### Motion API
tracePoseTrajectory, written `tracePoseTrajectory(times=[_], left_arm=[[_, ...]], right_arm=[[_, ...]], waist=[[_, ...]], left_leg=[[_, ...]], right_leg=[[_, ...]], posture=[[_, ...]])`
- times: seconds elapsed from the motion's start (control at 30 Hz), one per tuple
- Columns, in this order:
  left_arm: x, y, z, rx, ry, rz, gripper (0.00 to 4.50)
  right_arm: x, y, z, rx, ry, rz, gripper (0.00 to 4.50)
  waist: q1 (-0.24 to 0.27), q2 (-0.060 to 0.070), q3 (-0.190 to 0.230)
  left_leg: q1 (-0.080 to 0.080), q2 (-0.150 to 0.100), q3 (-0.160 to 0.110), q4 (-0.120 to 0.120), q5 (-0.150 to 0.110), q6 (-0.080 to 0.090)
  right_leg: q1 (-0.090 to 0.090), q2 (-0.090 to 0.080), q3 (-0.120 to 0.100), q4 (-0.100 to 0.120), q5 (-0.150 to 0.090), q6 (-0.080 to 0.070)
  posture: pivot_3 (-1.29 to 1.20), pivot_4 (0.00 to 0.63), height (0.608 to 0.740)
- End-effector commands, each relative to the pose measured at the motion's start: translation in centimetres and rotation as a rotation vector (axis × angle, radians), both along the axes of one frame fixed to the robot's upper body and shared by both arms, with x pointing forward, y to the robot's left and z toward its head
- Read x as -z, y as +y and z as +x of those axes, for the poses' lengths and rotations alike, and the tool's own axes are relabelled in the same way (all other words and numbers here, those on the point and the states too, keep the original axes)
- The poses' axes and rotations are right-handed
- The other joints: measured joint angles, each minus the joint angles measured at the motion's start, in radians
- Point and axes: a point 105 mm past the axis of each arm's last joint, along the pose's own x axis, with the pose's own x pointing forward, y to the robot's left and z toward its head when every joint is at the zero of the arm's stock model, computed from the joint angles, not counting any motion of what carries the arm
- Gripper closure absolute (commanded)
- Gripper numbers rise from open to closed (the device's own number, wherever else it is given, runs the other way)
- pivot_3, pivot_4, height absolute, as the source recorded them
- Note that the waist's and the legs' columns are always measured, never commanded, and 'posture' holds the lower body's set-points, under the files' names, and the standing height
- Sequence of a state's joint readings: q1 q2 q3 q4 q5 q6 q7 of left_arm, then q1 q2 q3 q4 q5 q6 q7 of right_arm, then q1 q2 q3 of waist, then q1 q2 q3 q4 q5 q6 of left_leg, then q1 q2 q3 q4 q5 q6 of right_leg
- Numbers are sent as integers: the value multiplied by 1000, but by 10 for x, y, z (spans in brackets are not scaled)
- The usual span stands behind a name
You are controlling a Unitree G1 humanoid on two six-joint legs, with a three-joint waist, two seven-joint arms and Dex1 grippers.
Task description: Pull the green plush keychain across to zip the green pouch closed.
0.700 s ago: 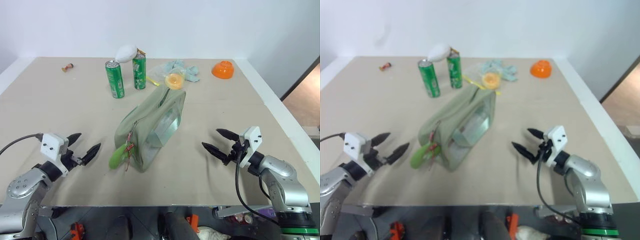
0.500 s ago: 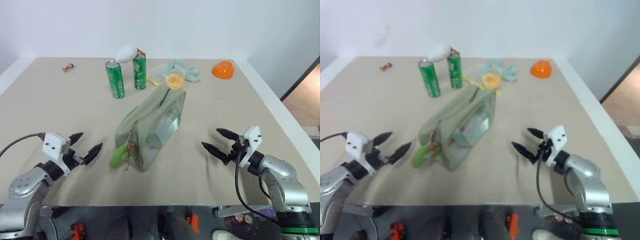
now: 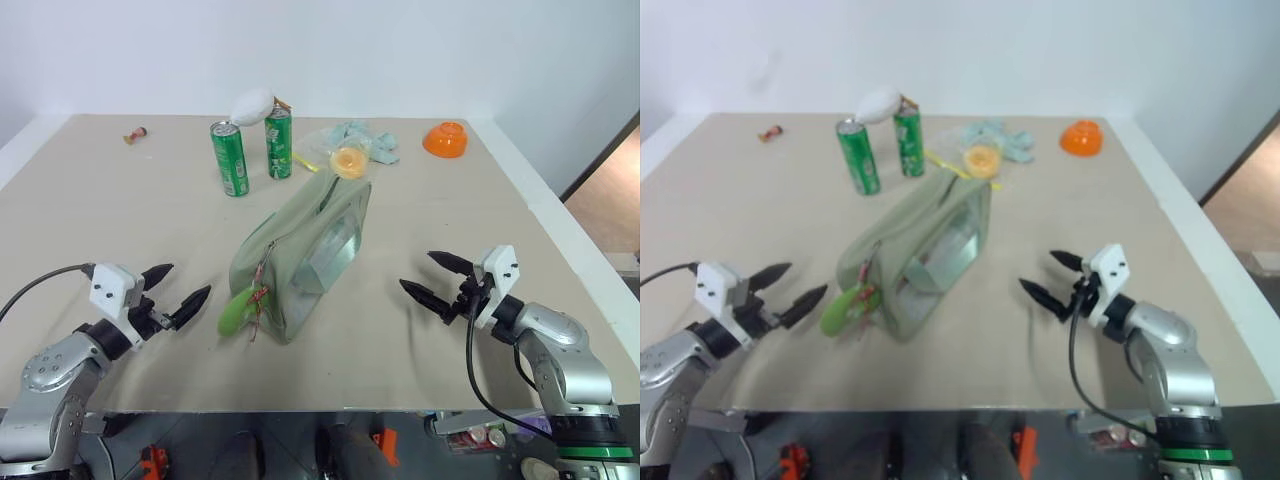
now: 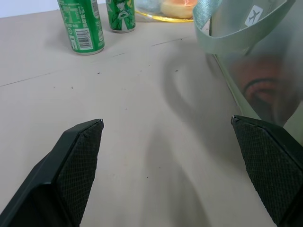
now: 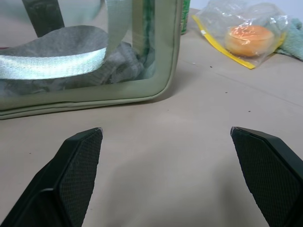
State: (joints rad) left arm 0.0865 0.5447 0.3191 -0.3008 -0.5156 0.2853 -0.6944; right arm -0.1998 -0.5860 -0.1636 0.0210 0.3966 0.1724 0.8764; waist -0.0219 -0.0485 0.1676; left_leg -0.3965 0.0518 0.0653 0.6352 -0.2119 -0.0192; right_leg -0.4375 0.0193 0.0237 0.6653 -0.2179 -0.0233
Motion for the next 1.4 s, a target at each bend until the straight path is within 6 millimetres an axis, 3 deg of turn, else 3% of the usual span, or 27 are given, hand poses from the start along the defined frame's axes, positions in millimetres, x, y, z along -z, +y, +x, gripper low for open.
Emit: tracePoseTrajectory(times=[0.03, 0.13, 0.27, 0.47, 0.63, 0.97, 1.13, 1.4], left_arm=[[-52, 0, -7, 93, -127, 26, 26], [-84, -5, -15, 211, -138, 48, 26], [-106, -14, -24, 340, -97, 65, 26], [-112, -39, -29, 492, -32, 68, 26], [-115, -54, -31, 541, -32, 35, 26], [-113, -60, -32, 519, -45, 29, 26], [-112, -55, -30, 490, -46, 42, 0], [-108, -51, -27, 464, -49, 48, 0]], right_arm=[[-23, -1, 12, -37, -69, -13, 0], [-46, 0, 27, -96, -102, -24, 0], [-74, 8, 45, -190, -142, -53, 0], [-115, 41, 75, -365, -225, -192, 0], [-129, 61, 83, -471, -257, -278, 0], [-123, 87, 80, -618, -251, -320, 0], [-125, 98, 80, -649, -255, -311, 1458], [-127, 96, 79, -657, -249, -297, 4286]], waist=[[-1, -1, 1], [-2, -1, 2], [-3, 1, 2], [-14, 2, 4], [-17, 2, 4], [-17, 2, 4], [-18, 2, 4], [-19, 2, 4]], left_leg=[[0, 0, 0, 0, 0, 0], [0, 0, 0, 1, 0, 0], [0, 0, 0, 0, 0, 0], [-2, 0, 1, -1, 0, 0], [-4, 3, 0, -1, -1, -2], [-5, 6, 0, 1, -2, -4], [-4, 7, 0, 1, -2, -4], [-4, 8, 0, 1, -2, -4]], right_leg=[[0, 0, 0, 0, 0, 0], [-1, 2, -1, 0, 1, -1], [0, 3, 0, 0, 1, -2], [-3, 8, 1, 0, 0, -2], [-3, 7, -1, 0, -1, -5], [-4, 7, -1, 1, -1, -6], [-4, 7, -1, 1, -1, -7], [-4, 8, -1, 1, -1, -7]], posture=[[0, 150, 740], [0, 150, 740], [0, 150, 740], [0, 150, 740], [0, 150, 740], [0, 150, 740], [0, 150, 740], [0, 150, 740]])
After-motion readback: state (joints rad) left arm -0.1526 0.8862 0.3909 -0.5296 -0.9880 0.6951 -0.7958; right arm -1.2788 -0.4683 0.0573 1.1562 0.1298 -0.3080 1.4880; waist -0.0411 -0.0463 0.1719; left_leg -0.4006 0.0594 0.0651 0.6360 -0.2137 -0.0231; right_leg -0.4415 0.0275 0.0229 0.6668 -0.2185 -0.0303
